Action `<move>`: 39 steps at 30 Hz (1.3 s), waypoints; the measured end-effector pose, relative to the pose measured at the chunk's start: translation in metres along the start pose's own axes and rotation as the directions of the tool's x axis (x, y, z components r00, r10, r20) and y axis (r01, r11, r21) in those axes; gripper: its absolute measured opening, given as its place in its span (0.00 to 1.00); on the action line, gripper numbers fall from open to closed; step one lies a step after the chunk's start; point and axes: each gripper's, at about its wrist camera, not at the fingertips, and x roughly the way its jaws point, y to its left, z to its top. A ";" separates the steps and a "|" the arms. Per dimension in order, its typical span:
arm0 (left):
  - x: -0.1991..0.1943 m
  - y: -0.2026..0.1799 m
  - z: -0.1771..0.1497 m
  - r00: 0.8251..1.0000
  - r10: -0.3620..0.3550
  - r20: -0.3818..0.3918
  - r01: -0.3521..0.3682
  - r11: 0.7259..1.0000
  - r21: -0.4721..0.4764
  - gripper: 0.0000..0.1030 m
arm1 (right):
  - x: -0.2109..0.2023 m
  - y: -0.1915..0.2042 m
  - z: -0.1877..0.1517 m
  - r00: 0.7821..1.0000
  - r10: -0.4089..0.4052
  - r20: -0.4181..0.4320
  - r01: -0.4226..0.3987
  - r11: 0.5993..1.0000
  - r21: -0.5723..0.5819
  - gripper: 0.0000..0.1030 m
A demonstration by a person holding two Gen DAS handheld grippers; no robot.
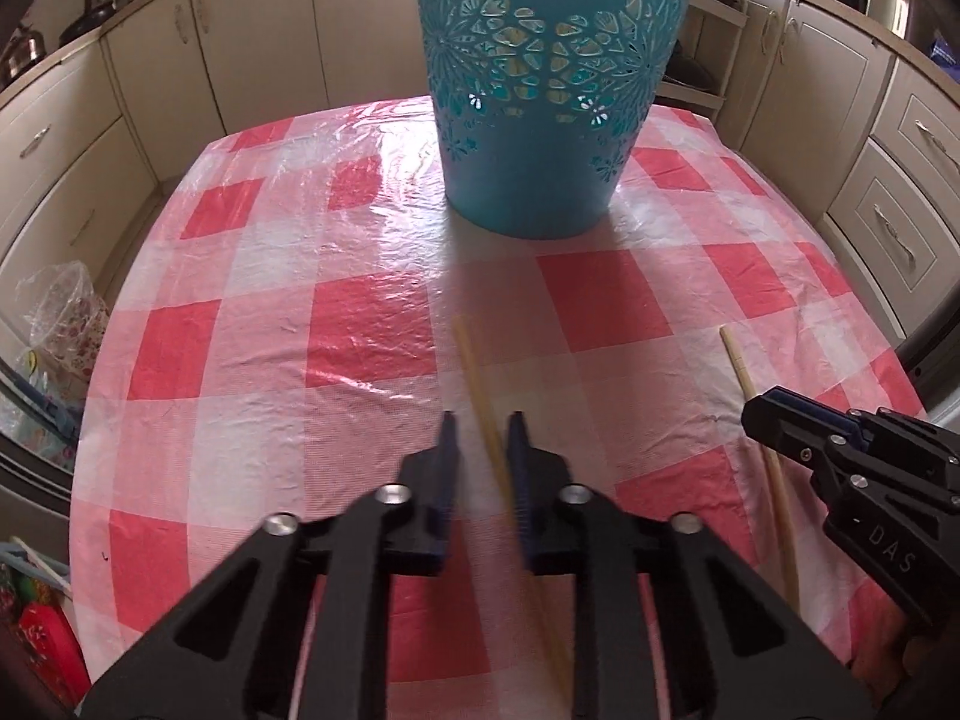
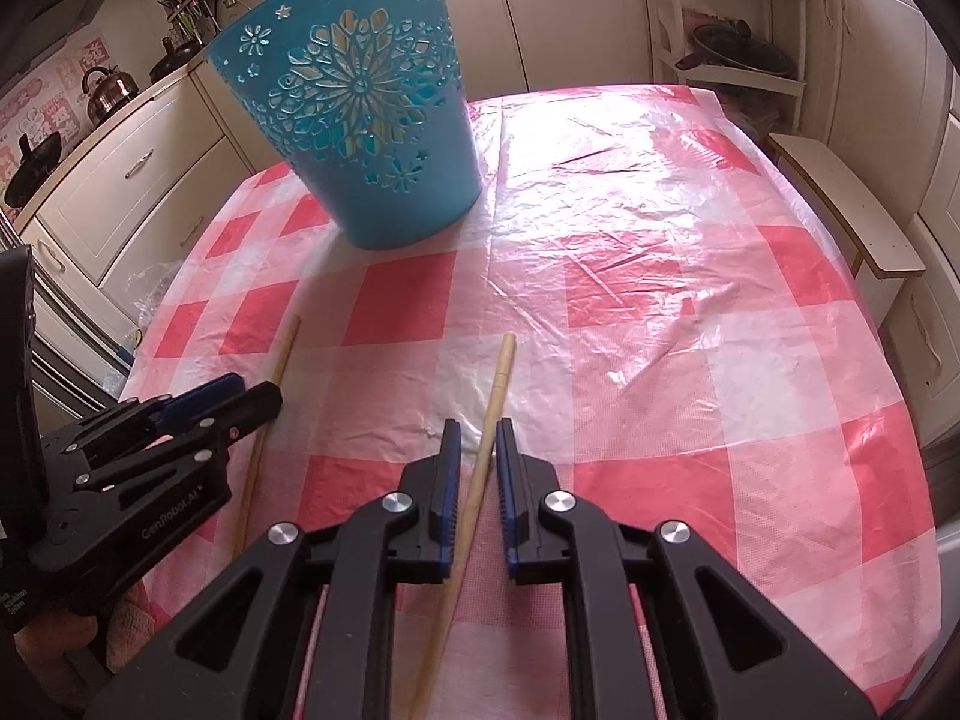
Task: Organize utensils
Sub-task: 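Close the left tool on a wooden stick and lift it, then carry the stick over the blue basket and open the left tool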
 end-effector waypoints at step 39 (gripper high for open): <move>-0.040 0.039 0.004 0.985 -0.151 0.082 0.159 0.983 -0.097 0.04 | 0.003 0.017 0.000 0.998 -0.062 0.018 0.063 0.995 -0.071 0.21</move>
